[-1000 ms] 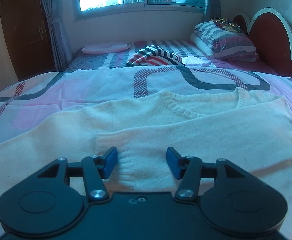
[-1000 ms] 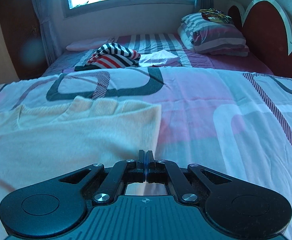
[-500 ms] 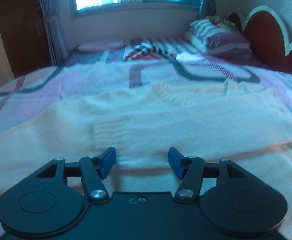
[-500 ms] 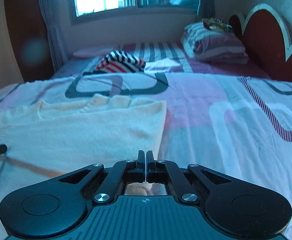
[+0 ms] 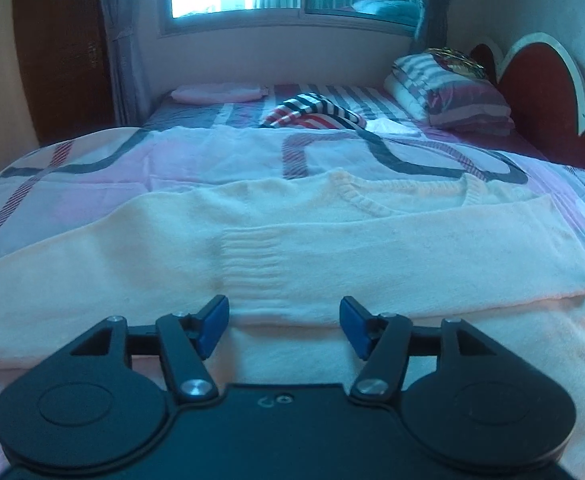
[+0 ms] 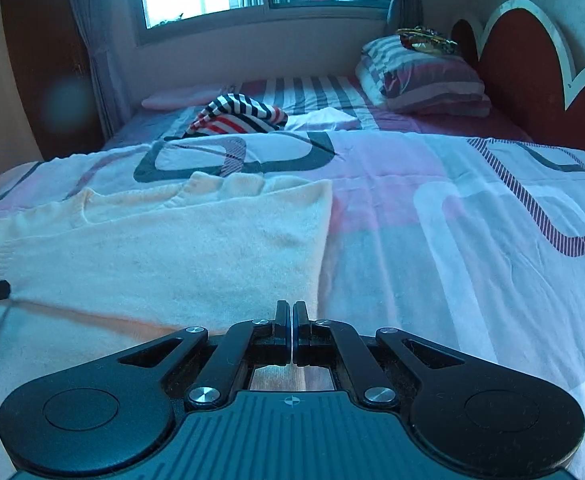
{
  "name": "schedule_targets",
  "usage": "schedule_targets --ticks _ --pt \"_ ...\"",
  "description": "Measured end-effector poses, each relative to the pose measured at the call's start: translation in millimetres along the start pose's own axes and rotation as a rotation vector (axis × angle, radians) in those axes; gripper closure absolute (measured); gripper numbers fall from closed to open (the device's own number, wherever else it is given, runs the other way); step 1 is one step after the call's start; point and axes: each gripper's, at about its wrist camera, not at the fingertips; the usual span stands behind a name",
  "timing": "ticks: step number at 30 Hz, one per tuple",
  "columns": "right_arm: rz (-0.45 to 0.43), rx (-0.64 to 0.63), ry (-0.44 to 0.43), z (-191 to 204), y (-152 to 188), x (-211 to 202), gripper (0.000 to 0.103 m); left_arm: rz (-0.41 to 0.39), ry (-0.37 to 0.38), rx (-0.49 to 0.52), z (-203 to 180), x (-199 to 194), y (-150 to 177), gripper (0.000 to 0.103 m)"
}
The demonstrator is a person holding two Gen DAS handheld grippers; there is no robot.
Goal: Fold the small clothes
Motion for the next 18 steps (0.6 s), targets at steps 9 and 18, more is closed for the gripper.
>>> schedule_targets --ticks 9,18 --pt "0.043 0.056 0.008 6.6 7.3 -5.2 0.090 -0.066 -0.166 -0.196 94.0 -71.5 28.7 0.045" --pt "-0.021 0.017 -0.026 52.7 0.7 -11.4 0.054 -0.167 -0.312 -0.539 221.9 -142.8 60.7 0.055"
Point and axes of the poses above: each gripper's, at about its wrist camera, not at the fingertips, and x roughly the way its jaws point, z to its left, y to its underside, and after that the axes turned 13 degrees about y, right-handed
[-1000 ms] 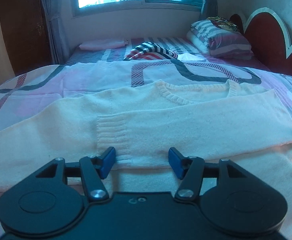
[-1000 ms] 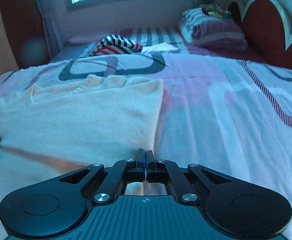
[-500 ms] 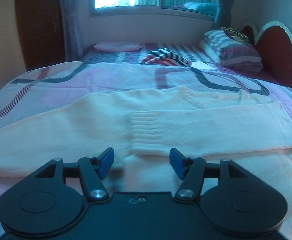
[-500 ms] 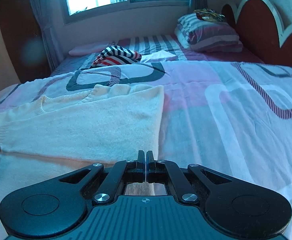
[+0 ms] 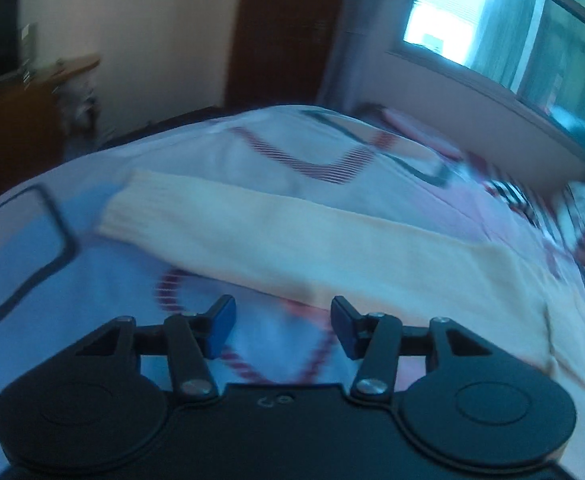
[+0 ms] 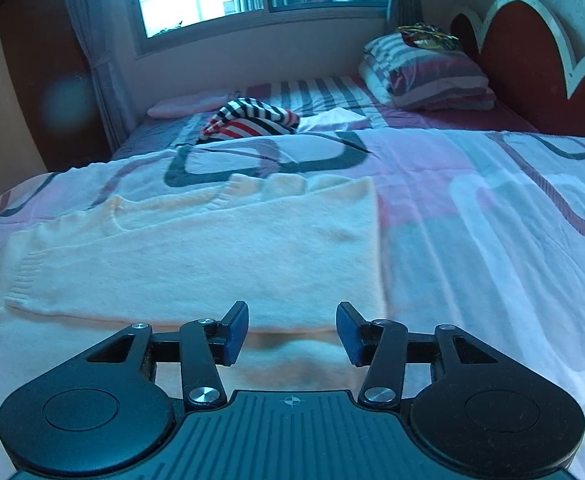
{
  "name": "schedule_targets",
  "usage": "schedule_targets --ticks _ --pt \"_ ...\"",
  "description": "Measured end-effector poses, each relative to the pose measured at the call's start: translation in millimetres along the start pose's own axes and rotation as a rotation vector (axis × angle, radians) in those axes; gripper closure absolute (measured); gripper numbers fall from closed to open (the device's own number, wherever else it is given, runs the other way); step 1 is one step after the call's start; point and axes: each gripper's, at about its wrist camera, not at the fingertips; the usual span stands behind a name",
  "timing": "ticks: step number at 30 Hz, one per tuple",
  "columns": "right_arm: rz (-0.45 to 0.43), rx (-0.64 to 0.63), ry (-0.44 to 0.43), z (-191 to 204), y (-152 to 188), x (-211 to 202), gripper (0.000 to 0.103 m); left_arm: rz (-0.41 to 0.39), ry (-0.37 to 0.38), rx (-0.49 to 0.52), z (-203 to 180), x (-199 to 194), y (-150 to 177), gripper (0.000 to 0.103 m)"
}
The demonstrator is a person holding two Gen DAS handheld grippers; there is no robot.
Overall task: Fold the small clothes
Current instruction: 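Grasp the sleeve cuff with the left gripper and lay it across the body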
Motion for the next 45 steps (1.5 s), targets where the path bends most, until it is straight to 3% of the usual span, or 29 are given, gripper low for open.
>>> schedule_targets --ticks 3,6,12,13,14,16,20,23,27,29,35,40,45 --pt "-0.008 -0.007 -0.009 15.2 -1.7 -0.4 0.054 -0.029 0.000 -0.119 35.4 -2.1 -9.8 0.057" --pt "-0.014 -0.006 -0.005 25.7 -4.1 -0.6 0.054 -0.074 0.051 -0.262 65.3 -2.2 -14.0 0.064" --pt "-0.011 -0.016 0.007 34.3 -7.5 0.1 0.054 -0.149 0.127 -0.445 93.4 3.7 -17.5 0.069" --pt "-0.012 -0.019 0.008 34.0 -7.7 -0.4 0.054 -0.163 0.137 -0.487 98.2 5.0 -18.1 0.077" --pt "-0.012 -0.019 0.010 33.6 -7.8 -1.1 0.054 -0.168 0.142 -0.513 102.7 8.0 -20.0 0.100" --pt "-0.013 -0.018 0.014 33.1 -9.2 -2.1 0.054 -0.171 0.153 -0.502 105.3 10.7 -27.5 0.101" --pt "-0.023 -0.008 0.024 28.1 -11.6 -3.8 0.054 -0.254 0.173 -0.372 100.2 -1.5 -43.2 0.101" --pt "-0.005 0.005 0.030 21.8 -10.8 0.0 0.054 -0.129 0.092 -0.389 107.5 22.4 -43.0 0.101" --pt "-0.011 0.026 0.033 11.4 -9.8 -3.1 0.054 -0.148 0.089 -0.389 101.0 19.5 -43.2 0.101" --pt "-0.012 0.032 0.037 6.0 -9.3 -2.8 0.054 -0.170 0.109 -0.375 90.5 14.1 -44.6 0.101" --pt "-0.023 0.077 0.041 -13.5 -7.4 -4.8 0.054 -0.158 0.198 -0.161 14.6 12.4 -51.6 0.101" --pt "-0.029 0.119 0.038 -29.7 -6.9 -8.5 0.054 -0.093 0.322 0.026 -89.2 28.6 -39.6 0.101" --pt "-0.035 0.170 0.029 -48.1 -6.7 -12.5 0.054 0.036 0.459 0.166 -195.4 53.3 0.5 0.101"
Point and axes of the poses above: each gripper's, at about its wrist camera, not at the fingertips, and x roughly the way its jaws point, z to its left, y to its underside, and after that the axes turned 13 degrees about y, right-handed
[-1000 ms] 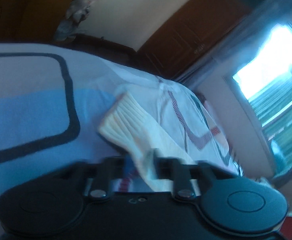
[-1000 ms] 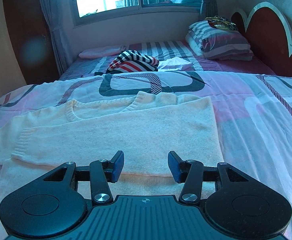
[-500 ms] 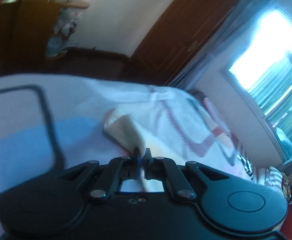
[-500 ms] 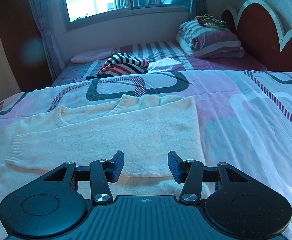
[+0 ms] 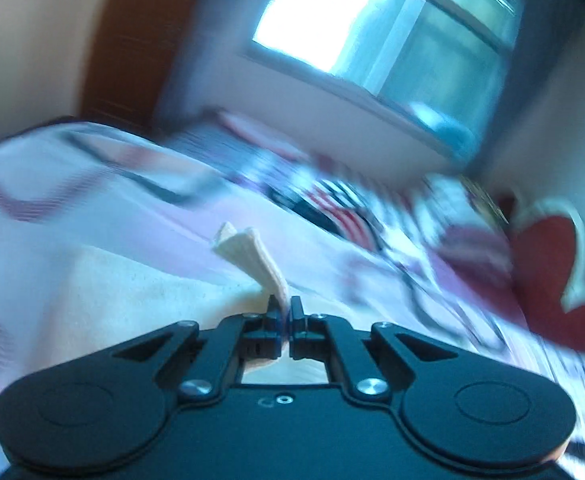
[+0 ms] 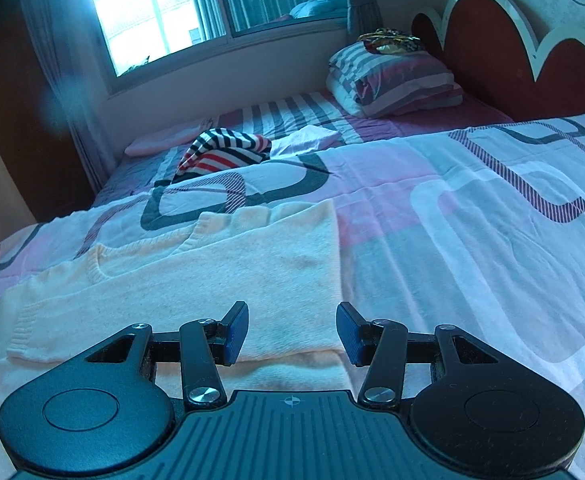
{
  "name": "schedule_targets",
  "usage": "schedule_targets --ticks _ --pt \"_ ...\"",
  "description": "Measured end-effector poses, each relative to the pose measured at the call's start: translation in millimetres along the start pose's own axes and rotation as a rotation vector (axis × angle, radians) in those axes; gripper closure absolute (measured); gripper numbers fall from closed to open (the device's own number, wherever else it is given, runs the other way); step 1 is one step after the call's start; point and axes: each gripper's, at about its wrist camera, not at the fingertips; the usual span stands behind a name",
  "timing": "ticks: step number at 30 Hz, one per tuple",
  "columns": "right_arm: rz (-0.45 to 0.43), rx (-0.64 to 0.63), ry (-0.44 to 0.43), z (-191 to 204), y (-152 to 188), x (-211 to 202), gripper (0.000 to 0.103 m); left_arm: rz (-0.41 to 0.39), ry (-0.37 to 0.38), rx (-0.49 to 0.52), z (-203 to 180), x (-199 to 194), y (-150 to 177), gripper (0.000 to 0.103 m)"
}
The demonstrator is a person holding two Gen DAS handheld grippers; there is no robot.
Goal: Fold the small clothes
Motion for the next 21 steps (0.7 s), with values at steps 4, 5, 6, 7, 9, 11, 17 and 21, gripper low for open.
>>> schedule_targets --ticks 4,5,6,7,9,11,17,21 --pt "0.002 0.047 -0.005 -17.7 -2.8 -2.3 0.054 0.101 0.071 0.108 -69.0 48.8 28.6 0.101" --pt "0.002 0.058 -0.006 -22.8 -3.4 -2.8 0.054 0.122 0.081 0.133 -83.6 58.8 35.4 0.101" --pt "0.004 0.067 -0.009 -27.3 -3.7 -3.3 0.054 0.145 0.092 0.160 -97.9 67.7 43.2 0.101" --pt "0.006 0.074 -0.013 -31.3 -4.2 -3.6 0.054 0.176 0.104 0.190 -113.2 76.8 52.4 0.101" --pt "0.014 0.085 -0.020 -38.3 -5.5 -3.2 0.054 0.238 0.127 0.239 -139.0 95.1 68.1 0.101" --pt "0.026 0.093 -0.032 -43.0 -6.0 -3.1 0.054 0.335 0.141 0.287 -163.9 119.8 89.1 0.096" --pt "0.059 0.126 -0.134 -46.2 -9.8 0.9 0.054 0.324 0.129 0.419 -187.7 114.1 119.1 0.035" --pt "0.106 0.162 -0.240 -31.7 -9.7 12.6 0.054 0.215 0.025 0.420 -159.0 62.8 114.6 0.034"
Point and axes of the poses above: each gripper's, at about its wrist camera, not at the fingertips, and x roughly the way its jaws point, z to its left, y to its underside, and after that the axes turned 13 degrees about y, right-handed
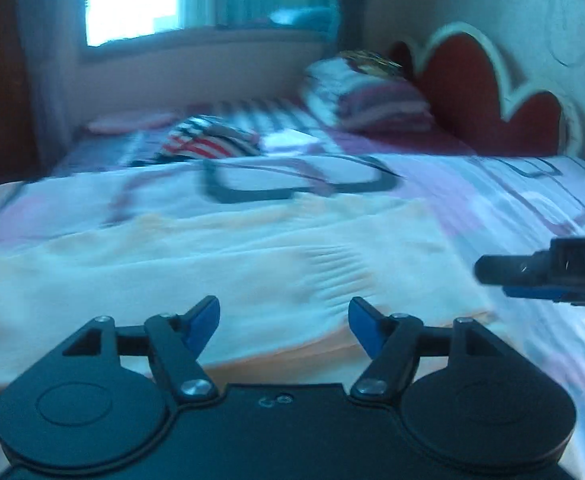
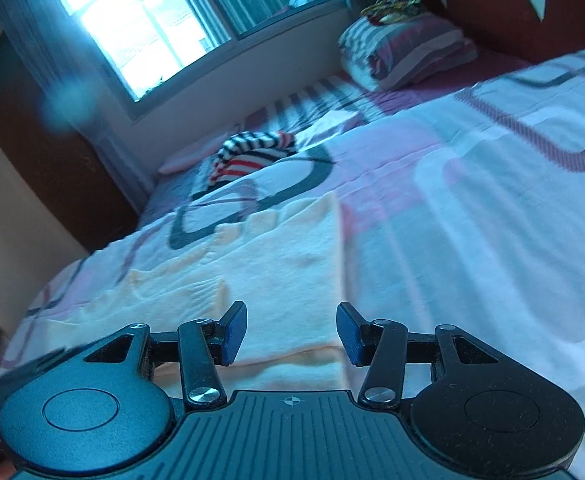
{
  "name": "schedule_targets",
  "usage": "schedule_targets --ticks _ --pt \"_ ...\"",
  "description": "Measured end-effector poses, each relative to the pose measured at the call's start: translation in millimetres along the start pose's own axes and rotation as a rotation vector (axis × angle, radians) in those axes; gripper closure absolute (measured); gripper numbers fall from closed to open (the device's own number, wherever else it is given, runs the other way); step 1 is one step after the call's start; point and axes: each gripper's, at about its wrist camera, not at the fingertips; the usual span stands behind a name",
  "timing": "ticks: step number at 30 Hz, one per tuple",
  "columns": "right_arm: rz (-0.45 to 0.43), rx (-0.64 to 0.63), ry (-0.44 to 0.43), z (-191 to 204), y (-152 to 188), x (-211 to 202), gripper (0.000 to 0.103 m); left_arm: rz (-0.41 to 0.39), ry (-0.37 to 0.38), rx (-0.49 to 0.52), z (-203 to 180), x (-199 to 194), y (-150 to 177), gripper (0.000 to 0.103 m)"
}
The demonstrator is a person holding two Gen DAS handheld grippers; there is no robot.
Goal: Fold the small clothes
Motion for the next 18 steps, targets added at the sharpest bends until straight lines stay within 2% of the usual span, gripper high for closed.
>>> schedule_targets --ticks 4,7,8,12,13,14,16,18 --pt "0.066 0.014 -0.053 18.1 2.4 27.8 0.054 -0.039 -0.168 -0.131 60.9 -54.2 26.9 0.036" --pt "0.120 0.026 -0.069 28.9 5.0 51.2 0.054 0.012 -0.249 -0.187 98.7 -67.0 39.7 0.042" --pt "0.113 0.017 -0.072 33.9 5.1 54.1 0.054 0.021 -0.269 -0.213 109.1 -68.4 40.0 0.046" --pt "0.111 -0.076 -0.075 60.6 3.3 61.0 0.054 0.045 -0.258 -0.260 131.2 -59.9 39.4 0.044" --pt "0.101 -0.126 -0.059 68.7 5.2 61.5 0.064 0.035 -0.252 -0.258 132.7 -59.3 40.3 0.045" --pt "0.105 -0.176 -0.043 75.6 6.6 62.9 0.094 0.036 -0.253 -0.246 133.4 -58.4 41.0 0.045" --pt "0.088 -0.226 -0.024 81.8 7.7 59.5 0.098 0.033 -0.253 -0.229 134.7 -56.3 41.9 0.045" --pt "0.025 -0.237 -0.012 80.0 4.3 46.8 0.098 0.028 -0.243 -0.238 136.1 -58.1 43.0 0.046"
Point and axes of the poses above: each gripper's, at about its wrist camera, not at the fingertips, and x roughly the way its jaws point, z to its left, y to its underside, and after that the axes turned 13 degrees about y, right-handed
